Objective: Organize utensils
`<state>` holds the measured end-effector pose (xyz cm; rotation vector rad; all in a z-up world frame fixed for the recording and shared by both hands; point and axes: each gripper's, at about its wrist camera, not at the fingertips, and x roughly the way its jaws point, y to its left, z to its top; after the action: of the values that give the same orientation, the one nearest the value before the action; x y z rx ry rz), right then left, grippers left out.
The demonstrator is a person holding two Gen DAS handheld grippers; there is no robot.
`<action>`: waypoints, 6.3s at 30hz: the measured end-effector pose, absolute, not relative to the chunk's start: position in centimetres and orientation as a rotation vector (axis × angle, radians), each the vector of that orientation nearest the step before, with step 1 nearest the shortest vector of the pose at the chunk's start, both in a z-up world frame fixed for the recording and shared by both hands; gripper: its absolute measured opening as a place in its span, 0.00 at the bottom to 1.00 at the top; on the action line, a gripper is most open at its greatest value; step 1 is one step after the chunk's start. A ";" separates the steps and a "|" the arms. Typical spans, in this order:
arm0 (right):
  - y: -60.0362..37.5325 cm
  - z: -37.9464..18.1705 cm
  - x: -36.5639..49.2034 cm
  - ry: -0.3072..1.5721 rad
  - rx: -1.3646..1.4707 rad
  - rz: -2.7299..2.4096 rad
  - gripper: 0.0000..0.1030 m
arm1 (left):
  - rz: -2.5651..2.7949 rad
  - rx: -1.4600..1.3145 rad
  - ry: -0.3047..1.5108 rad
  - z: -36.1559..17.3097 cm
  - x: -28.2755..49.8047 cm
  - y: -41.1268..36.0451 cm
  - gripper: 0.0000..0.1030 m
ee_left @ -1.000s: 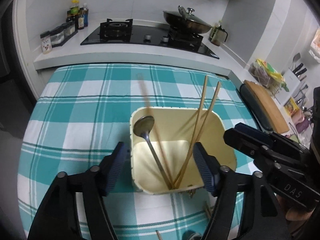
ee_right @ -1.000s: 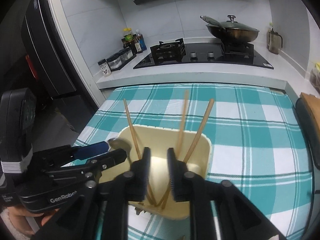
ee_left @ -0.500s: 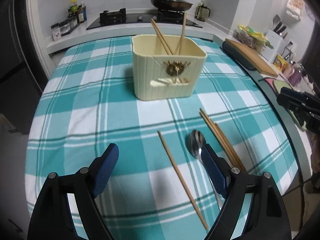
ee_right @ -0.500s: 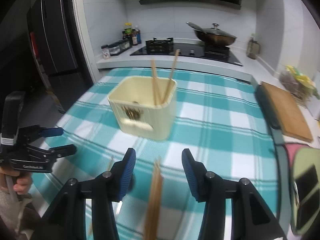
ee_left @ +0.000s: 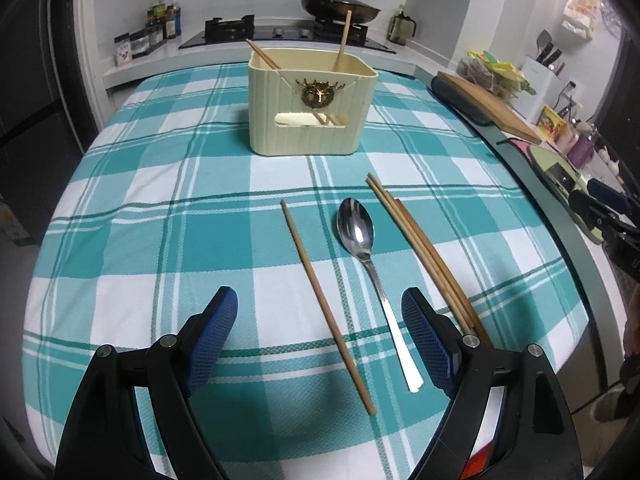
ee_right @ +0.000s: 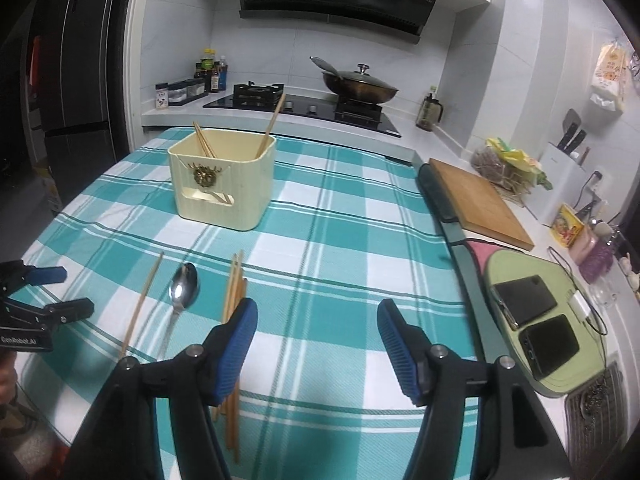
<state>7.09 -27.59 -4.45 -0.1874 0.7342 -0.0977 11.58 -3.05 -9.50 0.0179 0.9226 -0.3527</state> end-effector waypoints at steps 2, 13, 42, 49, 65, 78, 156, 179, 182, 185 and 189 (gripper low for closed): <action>-27.8 -4.8 6.7 0.731 -0.189 -0.116 0.62 | -0.341 0.021 0.914 -9.5 11.3 -2.9 0.86; -28.3 -7.5 7.0 0.767 -0.190 -0.167 0.62 | -0.286 0.027 0.935 -11.6 11.6 -2.8 0.87; -27.5 -10.3 8.4 0.820 -0.182 -0.164 0.62 | -0.241 0.020 0.993 -14.4 13.0 -2.5 0.87; -27.5 -10.3 8.4 0.820 -0.182 -0.165 0.62 | -0.242 0.026 0.992 -14.4 12.9 -2.7 0.87; -27.6 -11.3 8.4 0.839 -0.148 -0.140 0.62 | -0.221 0.040 1.011 -15.2 13.3 -3.2 0.87; -27.4 -12.8 9.3 0.866 -0.111 -0.081 0.62 | -0.219 0.009 1.035 -16.2 14.4 -2.9 0.87; -26.3 -3.2 15.6 0.757 0.064 0.258 0.06 | -0.499 -0.062 0.706 -3.1 19.1 2.9 0.03; -22.3 8.3 29.5 0.313 0.050 0.204 0.06 | -0.359 -0.085 0.510 6.4 34.5 -1.9 0.03; -21.8 4.7 33.5 0.470 0.065 0.235 0.06 | -0.381 -0.094 0.649 2.6 37.2 -2.9 0.03; -21.5 1.5 36.4 0.610 0.094 0.265 0.06 | -0.396 -0.092 0.763 -0.7 39.0 -3.7 0.03; -21.2 -1.3 38.5 0.709 0.118 0.279 0.09 | -0.401 -0.136 0.871 -3.1 40.3 -4.2 0.05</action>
<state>38.53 -21.17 -1.33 0.1185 0.7087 0.2794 40.28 -4.19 -3.09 -0.1358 0.8714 -0.4010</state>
